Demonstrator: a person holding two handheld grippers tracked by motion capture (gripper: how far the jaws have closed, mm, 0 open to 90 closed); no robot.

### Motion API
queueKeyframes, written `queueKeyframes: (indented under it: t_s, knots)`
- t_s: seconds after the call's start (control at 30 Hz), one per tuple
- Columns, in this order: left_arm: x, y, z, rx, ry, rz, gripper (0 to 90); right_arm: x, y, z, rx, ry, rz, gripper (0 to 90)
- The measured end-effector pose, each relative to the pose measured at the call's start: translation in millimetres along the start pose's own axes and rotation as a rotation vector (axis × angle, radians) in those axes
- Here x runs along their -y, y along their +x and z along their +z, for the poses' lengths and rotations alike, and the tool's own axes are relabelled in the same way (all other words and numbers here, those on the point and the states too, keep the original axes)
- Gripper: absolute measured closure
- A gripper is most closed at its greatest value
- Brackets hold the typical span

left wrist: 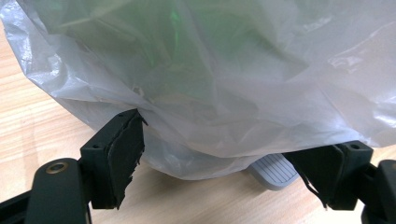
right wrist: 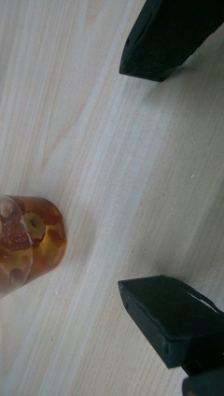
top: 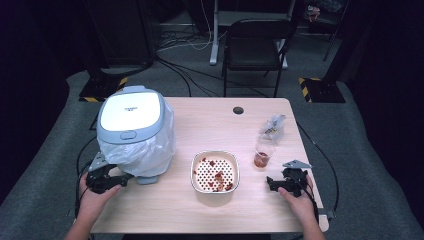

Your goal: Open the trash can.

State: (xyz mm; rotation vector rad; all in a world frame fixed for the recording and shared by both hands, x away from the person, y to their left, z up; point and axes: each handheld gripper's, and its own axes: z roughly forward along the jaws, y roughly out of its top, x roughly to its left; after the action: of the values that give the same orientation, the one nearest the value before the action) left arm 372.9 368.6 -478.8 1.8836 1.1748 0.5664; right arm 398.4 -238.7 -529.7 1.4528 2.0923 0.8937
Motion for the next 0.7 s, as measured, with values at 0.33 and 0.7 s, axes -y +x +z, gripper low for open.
queueKeyframes:
  t_s: [0.33, 0.7]
  knots:
    - [-6.1, -6.9, 9.5, -0.005, 0.021, 0.014, 21.1, 0.0, 0.0, 0.0, 0.000, 0.000, 0.000, 0.0]
    - [8.6, -18.9, -16.8, 0.056, 0.043, -0.024, 47.5, 0.0, 0.0, 0.0, 0.000, 0.000, 0.000, 0.0]
